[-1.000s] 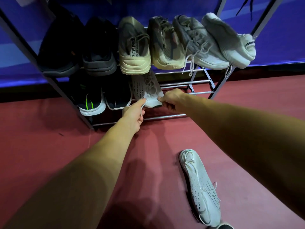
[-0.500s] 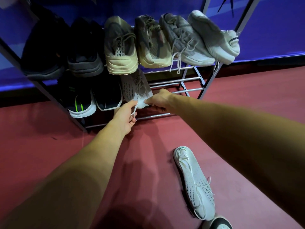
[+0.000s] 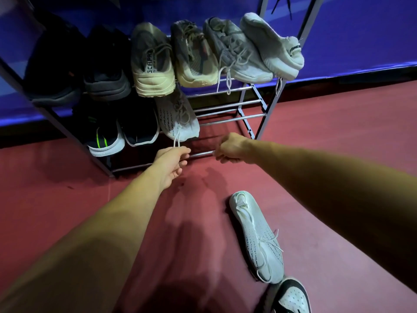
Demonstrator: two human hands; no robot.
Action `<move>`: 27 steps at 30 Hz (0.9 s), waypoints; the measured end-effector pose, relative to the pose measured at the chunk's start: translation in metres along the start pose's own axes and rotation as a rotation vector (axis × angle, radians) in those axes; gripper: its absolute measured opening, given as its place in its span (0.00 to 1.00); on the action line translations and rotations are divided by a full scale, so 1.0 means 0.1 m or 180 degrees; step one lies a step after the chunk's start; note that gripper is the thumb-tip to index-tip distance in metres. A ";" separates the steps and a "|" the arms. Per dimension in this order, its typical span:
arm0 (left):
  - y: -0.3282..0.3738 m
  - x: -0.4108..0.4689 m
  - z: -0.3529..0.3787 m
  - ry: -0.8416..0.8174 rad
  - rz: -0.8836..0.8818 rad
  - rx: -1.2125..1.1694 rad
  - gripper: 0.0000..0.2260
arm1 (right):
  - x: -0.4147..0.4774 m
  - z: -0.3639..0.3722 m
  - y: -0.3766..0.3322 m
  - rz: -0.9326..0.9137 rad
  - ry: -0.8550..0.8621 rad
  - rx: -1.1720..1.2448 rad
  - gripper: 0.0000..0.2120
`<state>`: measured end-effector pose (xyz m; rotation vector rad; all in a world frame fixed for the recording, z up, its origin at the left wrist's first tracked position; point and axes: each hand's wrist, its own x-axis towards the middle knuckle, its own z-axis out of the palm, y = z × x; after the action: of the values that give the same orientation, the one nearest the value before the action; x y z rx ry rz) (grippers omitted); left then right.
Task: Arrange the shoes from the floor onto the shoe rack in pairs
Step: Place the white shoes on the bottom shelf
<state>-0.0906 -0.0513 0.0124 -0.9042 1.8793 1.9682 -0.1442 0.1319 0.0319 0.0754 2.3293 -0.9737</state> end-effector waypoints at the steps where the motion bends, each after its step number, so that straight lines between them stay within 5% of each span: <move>1: -0.02 -0.01 0.03 -0.0029 0.0016 0.0105 0.03 | -0.01 0.00 0.07 0.0053 -0.0015 -0.0005 0.13; 17: -1.02 -0.01 0.77 -0.0812 -0.0315 0.1845 0.02 | -0.25 0.34 1.02 0.0486 -0.0645 -0.1510 0.09; 24: -1.33 0.04 1.03 -0.1088 -0.0442 0.2339 0.07 | -0.07 0.34 1.31 0.0671 -0.0214 -0.1549 0.28; 27: -1.43 0.05 1.15 -0.1136 -0.0419 0.2362 0.13 | -0.02 0.36 1.36 0.0739 -0.0357 -0.1653 0.27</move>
<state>-0.0389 0.0762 -0.1090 -0.4061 2.0175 1.0991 -0.0874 0.2073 -0.0724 0.0764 2.3305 -0.2390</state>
